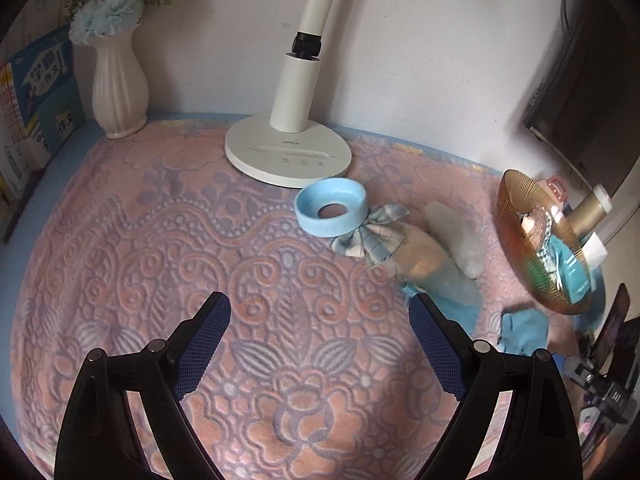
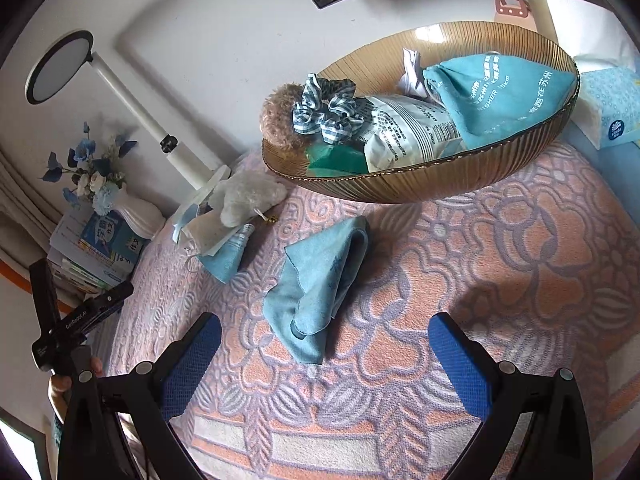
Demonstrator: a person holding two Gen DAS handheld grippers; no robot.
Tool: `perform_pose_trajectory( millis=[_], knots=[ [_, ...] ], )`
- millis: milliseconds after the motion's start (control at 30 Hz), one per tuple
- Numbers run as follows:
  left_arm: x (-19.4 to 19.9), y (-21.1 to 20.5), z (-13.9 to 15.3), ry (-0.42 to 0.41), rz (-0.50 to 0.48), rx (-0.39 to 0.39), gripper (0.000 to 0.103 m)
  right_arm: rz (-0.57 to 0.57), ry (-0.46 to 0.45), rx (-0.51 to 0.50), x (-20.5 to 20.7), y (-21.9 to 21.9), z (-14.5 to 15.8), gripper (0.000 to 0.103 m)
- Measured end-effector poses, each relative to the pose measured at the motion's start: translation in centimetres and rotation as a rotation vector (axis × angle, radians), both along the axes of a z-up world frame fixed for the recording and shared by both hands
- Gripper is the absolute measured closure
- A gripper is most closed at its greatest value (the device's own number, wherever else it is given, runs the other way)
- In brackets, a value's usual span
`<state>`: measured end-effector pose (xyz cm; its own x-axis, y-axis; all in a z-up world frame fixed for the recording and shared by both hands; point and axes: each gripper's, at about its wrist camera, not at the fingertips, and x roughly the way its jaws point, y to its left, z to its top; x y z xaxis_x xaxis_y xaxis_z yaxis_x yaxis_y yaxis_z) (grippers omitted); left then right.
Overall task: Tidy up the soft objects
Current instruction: 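Move both tools back toward the light blue cloth and ring, then grasp the light blue ring with the left tool while the right tool grasps the blue cloth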
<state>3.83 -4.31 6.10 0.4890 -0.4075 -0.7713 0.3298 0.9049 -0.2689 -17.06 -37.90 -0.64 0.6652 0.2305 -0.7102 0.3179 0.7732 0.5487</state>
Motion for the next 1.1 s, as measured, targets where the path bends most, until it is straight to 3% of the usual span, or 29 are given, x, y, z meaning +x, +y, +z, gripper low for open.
perform_pose_trajectory(
  millis=[133,267,433,533,567,600,633,667,800,867,1100],
  knots=[
    [4.5,-1.5,-1.6,0.065,0.001,-0.023,0.013,0.021,0.023,0.022,0.6,0.2,0.7,0.000],
    [6.7,-2.8,-3.4,0.102,-0.015,-0.047,0.013,0.069,0.095,-0.054,2.8,1.5,0.4,0.000],
    [8.2,-4.2,-4.8,0.095,-0.019,-0.003,0.013,0.074,0.169,-0.200,5.9,2.6,-0.8,0.000],
    [8.9,-4.7,-5.3,0.095,-0.017,-0.011,0.014,0.071,0.161,-0.253,6.9,3.3,-1.2,0.001],
    [9.1,-4.8,-5.4,0.101,-0.023,-0.024,0.014,0.074,0.156,-0.271,7.1,3.6,-1.2,0.010],
    [9.2,-5.0,-5.5,0.105,-0.033,-0.033,0.020,0.081,0.152,-0.293,7.3,4.0,-1.1,0.027],
    [9.2,-5.2,-5.6,0.105,-0.043,-0.037,0.032,0.089,0.148,-0.325,7.4,4.4,-0.9,0.035],
    [9.3,-5.2,-5.7,0.099,-0.050,-0.040,0.036,0.093,0.149,-0.358,7.6,4.9,-0.9,0.046],
    [8.7,-4.2,-4.9,0.079,-0.029,-0.091,0.040,0.099,0.124,-0.391,7.3,5.3,-0.6,0.076],
    [8.0,-3.5,-4.0,0.054,-0.024,-0.100,0.040,0.095,0.103,-0.388,6.9,5.1,-0.1,0.083],
    [5.3,-2.2,1.7,-0.044,-0.061,-0.157,0.040,0.096,0.004,-0.382,5.0,5.5,3.1,0.084]
  ],
)
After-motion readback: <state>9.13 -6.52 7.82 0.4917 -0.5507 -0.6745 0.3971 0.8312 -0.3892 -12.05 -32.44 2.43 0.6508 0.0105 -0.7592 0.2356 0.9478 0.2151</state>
